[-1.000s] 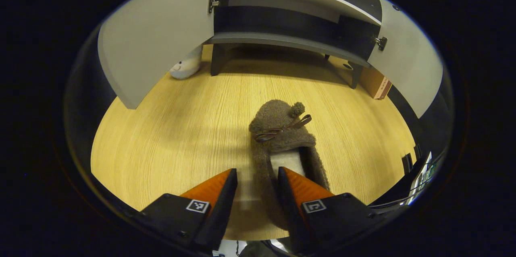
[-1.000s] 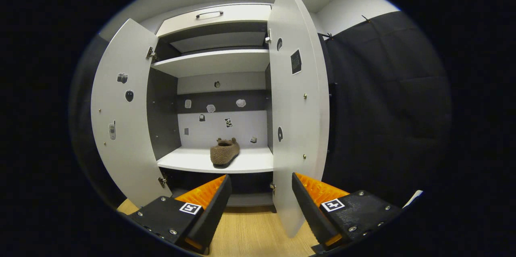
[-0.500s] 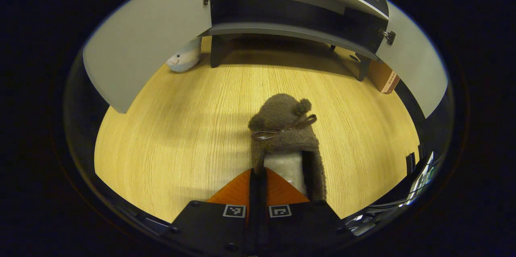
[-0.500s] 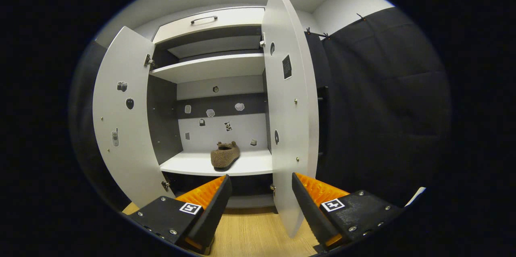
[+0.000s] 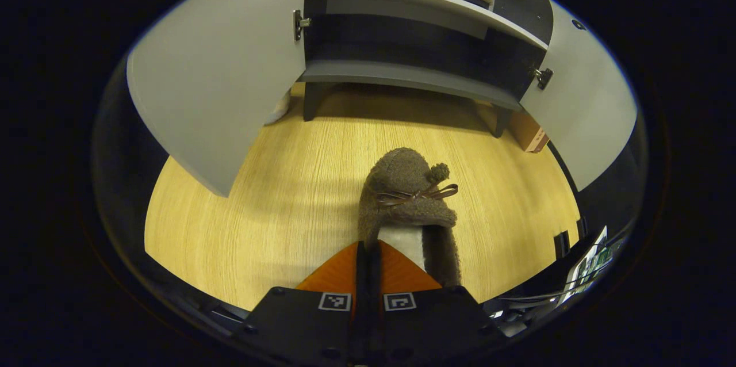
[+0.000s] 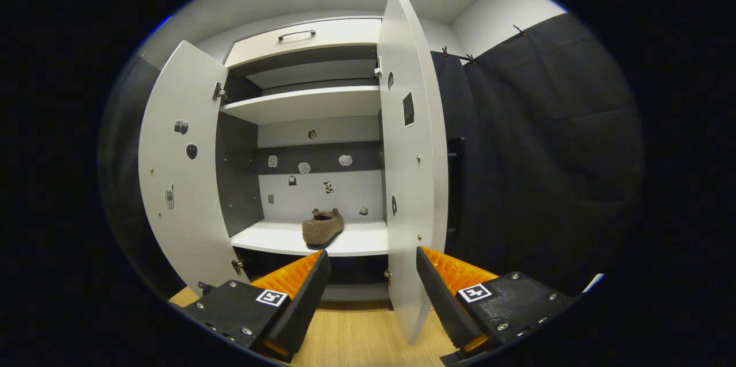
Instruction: Grab one shoe with the right hand and put it into the shoe cabinet, grab the other shoe with the left hand and put it into the shoe cabinet; then close the right door with the right hand and the left door with the left hand.
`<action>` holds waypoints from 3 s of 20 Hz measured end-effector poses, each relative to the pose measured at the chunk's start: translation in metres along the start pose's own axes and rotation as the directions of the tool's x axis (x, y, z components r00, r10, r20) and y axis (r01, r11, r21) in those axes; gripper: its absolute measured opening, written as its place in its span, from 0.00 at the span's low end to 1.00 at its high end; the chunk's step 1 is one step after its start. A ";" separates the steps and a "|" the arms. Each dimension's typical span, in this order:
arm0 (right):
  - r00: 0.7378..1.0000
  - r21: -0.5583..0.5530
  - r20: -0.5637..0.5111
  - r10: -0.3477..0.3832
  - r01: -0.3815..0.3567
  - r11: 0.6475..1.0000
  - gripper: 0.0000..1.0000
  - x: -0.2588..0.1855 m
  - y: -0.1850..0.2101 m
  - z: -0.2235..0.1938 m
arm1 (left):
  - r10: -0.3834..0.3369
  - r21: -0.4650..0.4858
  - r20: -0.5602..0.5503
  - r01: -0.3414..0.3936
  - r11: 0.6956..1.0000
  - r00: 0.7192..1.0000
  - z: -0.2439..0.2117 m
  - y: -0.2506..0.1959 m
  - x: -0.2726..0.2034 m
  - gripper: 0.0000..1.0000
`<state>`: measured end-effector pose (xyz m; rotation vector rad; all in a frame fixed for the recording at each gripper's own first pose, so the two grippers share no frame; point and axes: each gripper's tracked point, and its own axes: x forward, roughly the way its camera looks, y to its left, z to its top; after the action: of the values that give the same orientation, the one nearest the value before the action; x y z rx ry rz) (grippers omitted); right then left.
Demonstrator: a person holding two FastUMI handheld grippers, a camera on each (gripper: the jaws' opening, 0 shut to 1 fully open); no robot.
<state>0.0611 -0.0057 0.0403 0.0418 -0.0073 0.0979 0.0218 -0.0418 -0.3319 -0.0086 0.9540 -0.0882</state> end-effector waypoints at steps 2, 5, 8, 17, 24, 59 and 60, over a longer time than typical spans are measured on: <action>1.000 -0.005 0.004 0.020 -0.020 1.000 0.92 0.000 0.002 0.001 | -0.004 0.008 0.020 0.004 1.000 1.000 0.015 -0.007 -0.021 0.07; 0.999 -0.014 0.013 0.051 -0.050 0.999 0.92 0.002 0.008 0.003 | -0.002 0.020 0.063 0.001 1.000 0.998 0.042 -0.011 -0.053 0.07; 0.997 -0.024 0.013 0.073 -0.072 0.997 0.92 0.002 0.009 0.002 | -0.025 -0.013 0.098 0.026 1.000 0.995 0.071 -0.020 -0.079 0.07; 0.996 -0.031 0.014 0.089 -0.088 0.996 0.92 -0.003 0.001 0.002 | -0.016 -0.034 0.299 0.027 0.999 0.954 0.213 -0.023 -0.118 0.06; 0.998 -0.030 0.017 0.061 -0.060 0.998 0.92 -0.009 -0.017 0.004 | -0.036 -0.020 0.362 0.047 0.999 0.932 0.316 -0.033 -0.114 0.06; 0.999 0.003 -0.037 -0.040 0.040 0.999 0.92 -0.021 -0.055 -0.014 | -0.011 -0.074 0.533 0.060 0.995 0.846 0.489 -0.023 -0.086 0.55; 0.998 0.004 -0.040 -0.042 0.042 0.999 0.92 -0.022 -0.059 -0.015 | 0.003 -0.077 0.557 0.048 0.996 0.831 0.485 -0.021 -0.102 0.68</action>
<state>0.0453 -0.0662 0.0224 0.0451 0.0332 0.0564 0.3571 -0.0702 0.0331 -0.1224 0.3671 -0.0598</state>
